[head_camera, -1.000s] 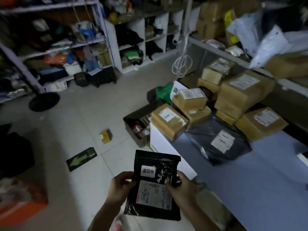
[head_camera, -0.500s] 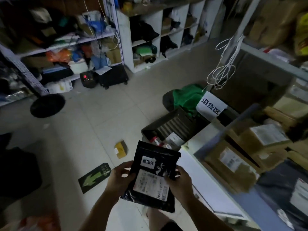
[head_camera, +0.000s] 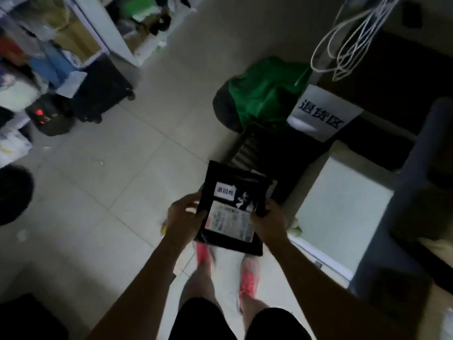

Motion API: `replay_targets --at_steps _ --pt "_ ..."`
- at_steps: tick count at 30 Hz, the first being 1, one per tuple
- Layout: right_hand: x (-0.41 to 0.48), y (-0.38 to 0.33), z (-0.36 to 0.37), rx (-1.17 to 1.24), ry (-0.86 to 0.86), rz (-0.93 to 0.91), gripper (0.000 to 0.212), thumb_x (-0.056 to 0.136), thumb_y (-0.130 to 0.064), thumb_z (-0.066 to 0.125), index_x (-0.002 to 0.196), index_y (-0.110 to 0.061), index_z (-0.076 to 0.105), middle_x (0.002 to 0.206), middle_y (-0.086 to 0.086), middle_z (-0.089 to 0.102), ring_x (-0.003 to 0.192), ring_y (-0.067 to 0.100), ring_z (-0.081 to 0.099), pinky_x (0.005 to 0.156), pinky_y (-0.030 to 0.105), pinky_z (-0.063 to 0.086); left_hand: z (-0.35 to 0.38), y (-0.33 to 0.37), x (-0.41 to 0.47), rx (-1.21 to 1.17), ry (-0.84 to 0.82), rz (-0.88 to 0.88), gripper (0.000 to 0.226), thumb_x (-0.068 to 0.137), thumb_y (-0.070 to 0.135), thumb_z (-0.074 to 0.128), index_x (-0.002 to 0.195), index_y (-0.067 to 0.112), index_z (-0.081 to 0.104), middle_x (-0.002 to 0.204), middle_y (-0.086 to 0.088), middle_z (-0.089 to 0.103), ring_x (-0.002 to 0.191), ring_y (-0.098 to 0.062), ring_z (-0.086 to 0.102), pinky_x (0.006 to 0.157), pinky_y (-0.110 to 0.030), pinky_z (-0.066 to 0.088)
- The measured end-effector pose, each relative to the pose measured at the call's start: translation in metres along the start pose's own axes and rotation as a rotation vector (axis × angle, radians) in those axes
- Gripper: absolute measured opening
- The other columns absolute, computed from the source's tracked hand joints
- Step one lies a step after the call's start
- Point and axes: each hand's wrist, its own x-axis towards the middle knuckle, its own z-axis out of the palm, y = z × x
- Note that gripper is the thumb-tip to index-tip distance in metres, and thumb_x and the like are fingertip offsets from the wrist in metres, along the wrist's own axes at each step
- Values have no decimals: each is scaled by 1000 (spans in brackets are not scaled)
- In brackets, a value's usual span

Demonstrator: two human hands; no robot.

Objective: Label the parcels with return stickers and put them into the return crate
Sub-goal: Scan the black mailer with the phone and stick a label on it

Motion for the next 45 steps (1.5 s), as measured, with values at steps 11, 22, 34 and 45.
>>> replay_targets --at_steps 11,22,34,45 --pt "214 57 48 -97 241 174 56 80 -14 79 132 -25 62 99 -9 69 89 16 69 79 30 55 145 -60 284 219 -499 215 36 77 -2 79 109 12 74 95 0 76 84 -11 72 84 -23 59" --pt "438 240 146 -124 316 194 53 93 -11 67 144 -13 54 123 3 68 106 11 61 76 4 41 333 -231 437 321 -519 236 34 78 -1 80 108 12 70 88 13 66 76 3 61 72 -16 53" --pt "436 250 153 -552 114 254 53 90 -19 73 138 -14 53 129 12 62 115 29 64 83 37 59 338 -247 423 608 -575 364 48 83 11 78 129 15 64 123 3 64 108 -17 65 88 -32 55" --pt "244 -68 -15 -932 -38 -29 73 86 -37 74 149 -30 38 142 2 48 127 32 50 96 45 49 105 115 307 1143 -282 873 37 87 30 66 120 16 62 116 -8 62 106 -31 60 77 -40 52"
